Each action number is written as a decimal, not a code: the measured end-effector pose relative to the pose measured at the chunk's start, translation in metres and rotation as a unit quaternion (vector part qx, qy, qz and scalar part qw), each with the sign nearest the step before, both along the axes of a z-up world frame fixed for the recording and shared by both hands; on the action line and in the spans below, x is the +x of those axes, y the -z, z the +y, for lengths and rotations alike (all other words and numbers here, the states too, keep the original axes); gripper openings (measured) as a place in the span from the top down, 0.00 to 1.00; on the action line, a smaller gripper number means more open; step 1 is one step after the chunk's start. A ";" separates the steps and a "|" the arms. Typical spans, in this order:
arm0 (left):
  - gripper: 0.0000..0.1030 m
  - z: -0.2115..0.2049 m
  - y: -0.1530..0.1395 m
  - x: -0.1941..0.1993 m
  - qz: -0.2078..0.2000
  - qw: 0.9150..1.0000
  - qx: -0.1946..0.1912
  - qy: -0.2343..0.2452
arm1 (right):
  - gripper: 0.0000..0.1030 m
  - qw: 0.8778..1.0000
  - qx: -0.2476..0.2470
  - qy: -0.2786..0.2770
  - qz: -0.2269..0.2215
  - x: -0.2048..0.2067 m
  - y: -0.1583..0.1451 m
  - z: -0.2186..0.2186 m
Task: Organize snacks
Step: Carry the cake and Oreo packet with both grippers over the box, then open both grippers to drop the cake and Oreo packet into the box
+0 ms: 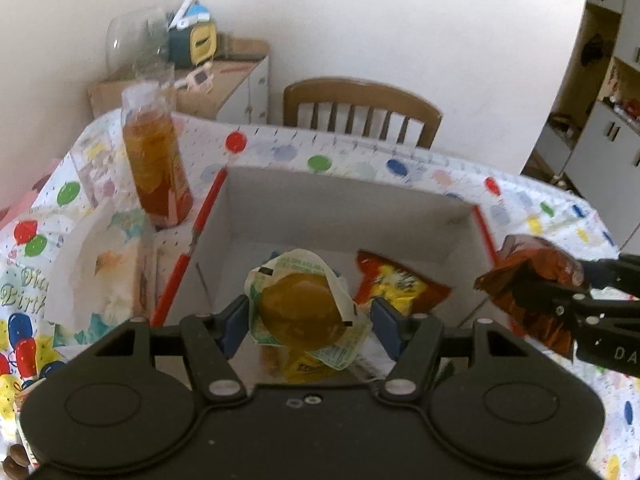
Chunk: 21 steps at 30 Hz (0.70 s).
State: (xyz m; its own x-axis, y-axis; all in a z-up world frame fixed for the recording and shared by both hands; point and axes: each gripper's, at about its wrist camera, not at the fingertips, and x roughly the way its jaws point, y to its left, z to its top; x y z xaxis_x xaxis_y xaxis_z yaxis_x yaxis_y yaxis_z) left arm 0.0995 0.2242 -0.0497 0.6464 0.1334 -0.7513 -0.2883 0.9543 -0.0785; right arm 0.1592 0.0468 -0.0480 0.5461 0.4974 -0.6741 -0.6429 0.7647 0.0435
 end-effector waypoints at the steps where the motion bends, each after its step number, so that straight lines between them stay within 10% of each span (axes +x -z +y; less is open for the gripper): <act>1: 0.39 0.004 0.004 0.002 0.006 1.000 -0.002 -0.005 | 0.53 1.000 -0.002 -0.002 0.001 0.001 0.003 0.003; 21: 0.38 0.019 0.041 0.025 0.039 0.999 0.004 -0.004 | 0.52 0.999 -0.031 -0.039 0.015 0.006 0.040 0.041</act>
State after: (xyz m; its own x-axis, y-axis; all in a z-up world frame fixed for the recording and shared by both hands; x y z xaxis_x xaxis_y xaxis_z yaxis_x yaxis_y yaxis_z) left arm 0.1242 0.2432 -0.0911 0.5843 0.1454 -0.7984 -0.3011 0.9524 -0.0469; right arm 0.1648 0.0880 -0.0875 0.4863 0.4943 -0.7205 -0.7001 0.7139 0.0172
